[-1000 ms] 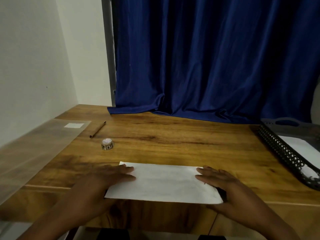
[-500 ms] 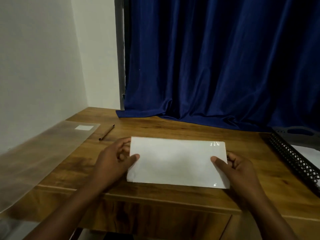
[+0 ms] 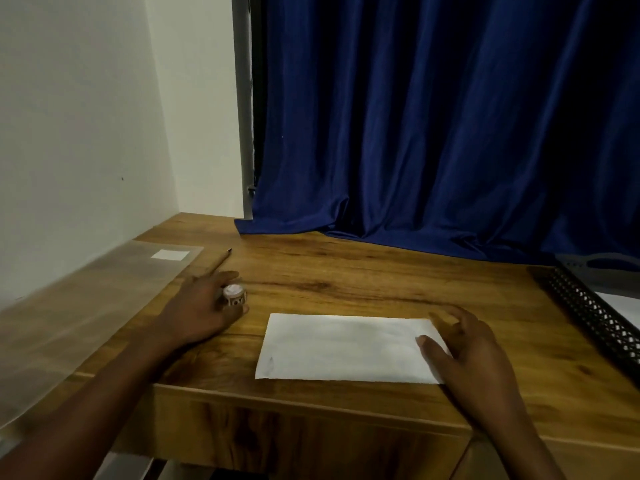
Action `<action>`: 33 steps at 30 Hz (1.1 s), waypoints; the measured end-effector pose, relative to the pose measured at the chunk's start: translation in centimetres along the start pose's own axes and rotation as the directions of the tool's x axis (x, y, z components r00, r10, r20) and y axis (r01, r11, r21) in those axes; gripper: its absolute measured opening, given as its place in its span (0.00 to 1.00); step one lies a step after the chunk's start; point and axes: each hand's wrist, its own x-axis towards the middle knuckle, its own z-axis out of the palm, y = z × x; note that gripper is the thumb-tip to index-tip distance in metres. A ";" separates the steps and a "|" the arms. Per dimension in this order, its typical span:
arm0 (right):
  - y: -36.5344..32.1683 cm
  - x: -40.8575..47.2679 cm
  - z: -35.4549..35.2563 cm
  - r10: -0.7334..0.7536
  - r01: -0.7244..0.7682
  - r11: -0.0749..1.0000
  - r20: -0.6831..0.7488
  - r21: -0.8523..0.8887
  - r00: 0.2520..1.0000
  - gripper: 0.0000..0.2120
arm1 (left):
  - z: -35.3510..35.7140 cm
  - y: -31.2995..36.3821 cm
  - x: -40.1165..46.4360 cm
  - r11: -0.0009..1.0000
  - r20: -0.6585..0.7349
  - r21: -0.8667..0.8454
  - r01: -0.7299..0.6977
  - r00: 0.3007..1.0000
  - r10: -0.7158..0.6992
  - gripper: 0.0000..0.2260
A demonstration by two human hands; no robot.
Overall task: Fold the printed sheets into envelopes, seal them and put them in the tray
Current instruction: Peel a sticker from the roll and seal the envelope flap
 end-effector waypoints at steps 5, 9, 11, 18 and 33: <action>-0.8 -0.8 -0.7 -0.189 0.188 0.982 0.095 0.016 0.977 0.16 | 0.4 1.2 -0.1 0.968 -0.087 -0.252 -0.003 0.996 -0.020 0.09; -1.3 -1.3 -0.6 -0.293 0.307 0.946 0.135 -0.103 0.947 0.13 | 1.0 5.7 -1.3 0.892 -0.121 -0.449 -0.045 0.993 -0.011 0.14; -1.4 -1.3 -0.6 -0.312 0.329 0.935 0.129 -0.136 0.941 0.14 | 1.7 8.5 -1.8 0.874 -0.112 -0.462 -0.153 0.987 0.114 0.15; -1.7 -1.5 -0.8 -0.327 0.365 0.911 0.204 -0.192 0.923 0.16 | 6.2 15.2 -2.1 0.604 0.123 -0.794 -0.068 0.955 0.269 0.26; -3.7 -1.3 -0.3 -0.189 0.184 0.942 -0.008 0.282 0.982 0.08 | 9.0 13.8 -2.8 0.667 0.163 -0.742 -0.064 0.948 0.272 0.23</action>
